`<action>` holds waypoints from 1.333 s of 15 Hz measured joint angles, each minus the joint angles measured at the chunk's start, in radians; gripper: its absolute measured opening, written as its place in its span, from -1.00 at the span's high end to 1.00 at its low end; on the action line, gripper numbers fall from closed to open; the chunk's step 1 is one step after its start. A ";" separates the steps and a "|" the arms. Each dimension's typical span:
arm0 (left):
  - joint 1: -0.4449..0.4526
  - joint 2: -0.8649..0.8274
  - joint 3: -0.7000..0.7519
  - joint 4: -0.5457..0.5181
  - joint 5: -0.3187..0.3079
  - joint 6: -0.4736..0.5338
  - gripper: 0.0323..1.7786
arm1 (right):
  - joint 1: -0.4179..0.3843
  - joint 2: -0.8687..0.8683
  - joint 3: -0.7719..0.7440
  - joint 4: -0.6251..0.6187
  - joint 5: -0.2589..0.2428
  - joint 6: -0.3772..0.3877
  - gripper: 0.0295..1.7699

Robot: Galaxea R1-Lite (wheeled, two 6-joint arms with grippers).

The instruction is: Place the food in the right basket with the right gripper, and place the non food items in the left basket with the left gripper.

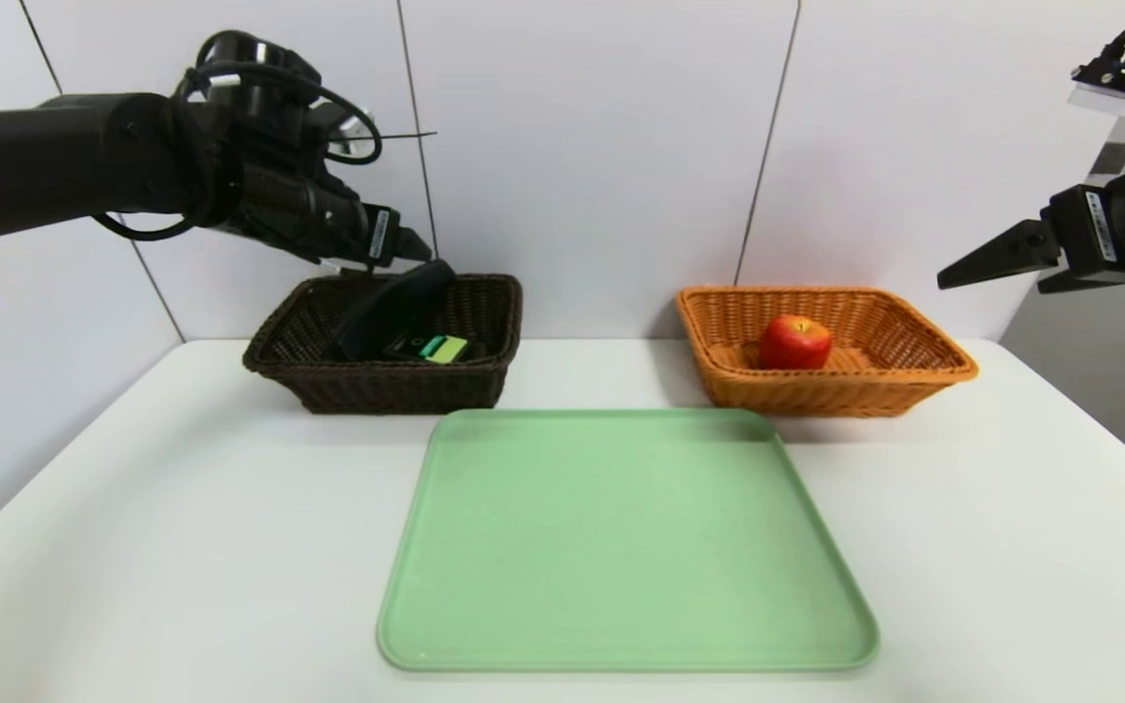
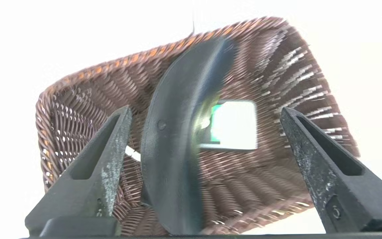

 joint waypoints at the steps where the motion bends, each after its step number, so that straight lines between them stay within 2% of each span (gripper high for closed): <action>1: -0.034 -0.026 0.000 0.011 0.004 -0.004 -0.80 | 0.000 -0.007 0.008 0.000 -0.001 0.000 -0.92; 3: -0.130 -0.089 0.000 0.072 0.036 -0.038 -0.83 | -0.001 -0.027 0.024 0.001 0.002 0.000 -0.92; 7: -0.324 -0.234 0.029 0.263 0.185 -0.237 -0.86 | -0.001 -0.091 0.069 0.000 0.010 -0.002 -0.92; 9: -0.363 -0.339 0.083 0.351 0.206 -0.287 -0.88 | -0.001 -0.134 0.101 0.000 0.010 -0.003 -0.92; 11: -0.363 -0.451 0.157 0.383 0.213 -0.322 -0.88 | -0.001 -0.183 0.137 0.000 0.011 -0.004 -0.92; 14: -0.264 -0.639 0.320 0.396 0.215 -0.334 -0.88 | 0.000 -0.282 0.203 -0.001 0.011 -0.006 -0.92; 17: -0.096 -0.838 0.505 0.394 0.214 -0.310 -0.90 | 0.000 -0.406 0.276 -0.002 0.010 -0.009 -0.92; 20: 0.064 -1.008 0.616 0.396 0.209 -0.300 -0.90 | 0.000 -0.550 0.373 -0.005 0.003 -0.011 -0.92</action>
